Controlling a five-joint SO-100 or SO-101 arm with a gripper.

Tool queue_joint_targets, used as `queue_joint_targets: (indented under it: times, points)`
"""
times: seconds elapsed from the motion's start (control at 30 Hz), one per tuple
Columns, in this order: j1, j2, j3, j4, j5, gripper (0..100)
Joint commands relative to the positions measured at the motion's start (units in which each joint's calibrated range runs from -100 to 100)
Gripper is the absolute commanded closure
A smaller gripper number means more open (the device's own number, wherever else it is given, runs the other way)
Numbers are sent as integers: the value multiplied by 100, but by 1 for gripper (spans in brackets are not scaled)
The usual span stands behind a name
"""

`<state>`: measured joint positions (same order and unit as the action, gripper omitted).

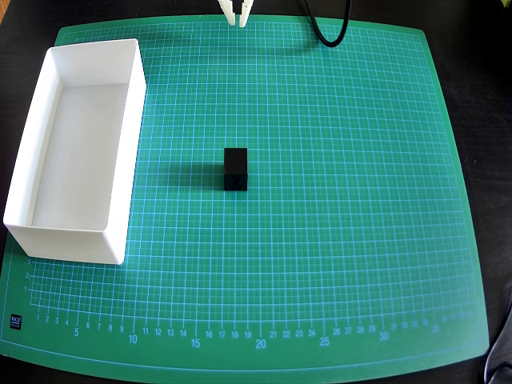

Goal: Grab the black cube and put it in the white bin

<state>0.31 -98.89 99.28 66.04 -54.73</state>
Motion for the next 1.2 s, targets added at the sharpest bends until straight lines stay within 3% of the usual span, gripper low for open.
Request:
queue_joint_targets:
  times: [0.0, 0.8, 0.93, 1.17]
  points:
    - [-14, -17, 18, 38, -9, 99]
    - [36, 188, -839, 47, -277, 98]
    - [36, 1654, -1858, 38, -272, 98]
    - [-47, 6002, -5286, 47, -272, 95]
